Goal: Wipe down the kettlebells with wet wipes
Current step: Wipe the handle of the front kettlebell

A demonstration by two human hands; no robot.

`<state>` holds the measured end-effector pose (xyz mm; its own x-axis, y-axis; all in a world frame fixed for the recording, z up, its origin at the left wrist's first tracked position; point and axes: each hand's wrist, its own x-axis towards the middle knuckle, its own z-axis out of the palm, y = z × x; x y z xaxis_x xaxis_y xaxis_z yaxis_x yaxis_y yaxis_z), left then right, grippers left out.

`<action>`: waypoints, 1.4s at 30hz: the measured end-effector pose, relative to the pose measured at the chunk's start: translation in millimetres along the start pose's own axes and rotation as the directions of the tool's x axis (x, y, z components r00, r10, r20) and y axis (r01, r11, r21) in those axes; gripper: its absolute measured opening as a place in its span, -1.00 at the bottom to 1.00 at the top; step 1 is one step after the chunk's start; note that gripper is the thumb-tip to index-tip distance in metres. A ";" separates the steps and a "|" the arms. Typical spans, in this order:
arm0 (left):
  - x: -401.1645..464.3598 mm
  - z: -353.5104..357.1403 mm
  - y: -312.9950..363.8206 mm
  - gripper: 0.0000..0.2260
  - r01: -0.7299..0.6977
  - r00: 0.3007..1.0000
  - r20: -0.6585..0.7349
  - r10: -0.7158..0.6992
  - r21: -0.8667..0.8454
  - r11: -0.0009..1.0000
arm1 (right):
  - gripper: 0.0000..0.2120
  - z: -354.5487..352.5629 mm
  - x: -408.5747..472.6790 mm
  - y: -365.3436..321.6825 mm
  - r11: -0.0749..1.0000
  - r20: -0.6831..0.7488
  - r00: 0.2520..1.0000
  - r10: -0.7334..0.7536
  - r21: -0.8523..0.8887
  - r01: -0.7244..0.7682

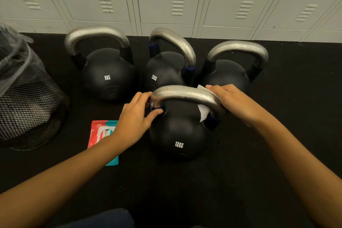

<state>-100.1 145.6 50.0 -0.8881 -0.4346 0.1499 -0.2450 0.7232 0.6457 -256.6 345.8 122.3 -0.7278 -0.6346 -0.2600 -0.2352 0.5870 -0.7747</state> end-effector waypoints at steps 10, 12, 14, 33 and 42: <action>0.1 0.9 1.4 -0.61 0.006 1.000 -0.026 -0.006 -0.012 1.000 | -0.46 9.4 22.0 -50.4 0.956 0.205 0.970 -0.127 -0.236 0.175; -0.3 1.5 2.4 -0.61 0.010 0.999 -0.030 -0.011 -0.011 1.000 | -0.46 12.1 27.6 -59.2 0.945 0.252 0.958 -0.134 -0.260 0.200; -0.1 1.9 3.1 -0.60 0.021 0.999 -0.027 -0.021 -0.008 1.000 | -0.50 15.1 32.0 -67.8 0.937 0.284 0.951 -0.122 -0.282 0.205; -0.5 1.2 5.7 -0.60 0.044 0.999 -0.015 -0.044 0.002 0.999 | -0.63 8.5 42.3 -68.7 0.984 0.320 0.947 -0.027 -0.158 0.081; -0.7 2.8 2.5 -0.60 0.028 0.999 -0.033 -0.029 -0.012 1.000 | -0.50 -14.2 31.4 -56.0 0.959 0.392 0.910 -0.136 -0.179 0.221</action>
<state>-101.1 149.3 49.4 -0.8675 -0.4724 0.1558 -0.2652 0.7042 0.6587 -275.5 300.2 165.7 -0.3777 -0.8543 -0.3571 -0.5014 0.5129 -0.6967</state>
